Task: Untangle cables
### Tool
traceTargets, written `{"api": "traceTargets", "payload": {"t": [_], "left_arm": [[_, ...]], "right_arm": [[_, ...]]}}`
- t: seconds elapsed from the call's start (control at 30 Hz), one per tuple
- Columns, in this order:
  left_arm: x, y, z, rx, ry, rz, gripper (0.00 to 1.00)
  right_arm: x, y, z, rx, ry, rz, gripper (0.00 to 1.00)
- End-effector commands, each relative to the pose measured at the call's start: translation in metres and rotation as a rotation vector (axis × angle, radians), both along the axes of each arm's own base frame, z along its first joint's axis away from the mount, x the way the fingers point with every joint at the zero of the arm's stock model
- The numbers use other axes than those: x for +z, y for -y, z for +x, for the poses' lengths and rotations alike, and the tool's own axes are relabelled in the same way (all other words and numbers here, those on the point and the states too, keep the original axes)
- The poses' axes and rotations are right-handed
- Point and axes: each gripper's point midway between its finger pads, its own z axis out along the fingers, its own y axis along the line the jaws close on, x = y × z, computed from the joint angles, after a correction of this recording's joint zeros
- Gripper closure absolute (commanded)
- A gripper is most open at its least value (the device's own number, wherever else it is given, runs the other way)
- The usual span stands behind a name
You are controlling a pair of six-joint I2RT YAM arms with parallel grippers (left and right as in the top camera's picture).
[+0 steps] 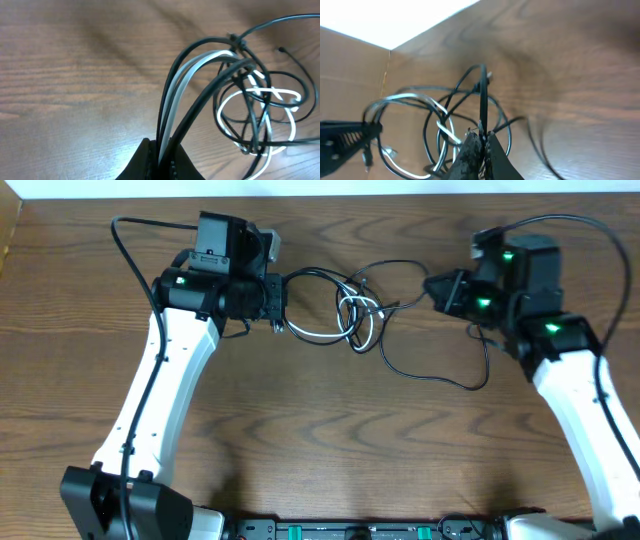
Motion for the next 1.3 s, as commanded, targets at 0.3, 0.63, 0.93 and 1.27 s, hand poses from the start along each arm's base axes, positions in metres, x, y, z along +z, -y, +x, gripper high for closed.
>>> {"api": "traceTargets", "payload": {"t": [0.3, 0.63, 0.93, 1.27], "left_arm": [[-0.054, -0.019, 0.001, 0.057, -0.149, 0.123, 0.93], [-0.056, 0.011, 0.000, -0.065, -0.166, -0.017, 0.93], [-0.051, 0.023, -0.003, -0.119, -0.159, -0.077, 0.93], [-0.051, 0.022, -0.003, -0.117, -0.159, -0.074, 0.93]], "right_arm": [[0.052, 0.156, -0.037, -0.416, 0.092, -0.143, 0.99], [0.027, 0.122, -0.044, -0.260, -0.007, -0.106, 0.97], [-0.030, 0.008, -0.032, 0.072, -0.163, -0.041, 0.55], [-0.115, -0.111, -0.024, 0.259, -0.382, 0.107, 0.37]]}}
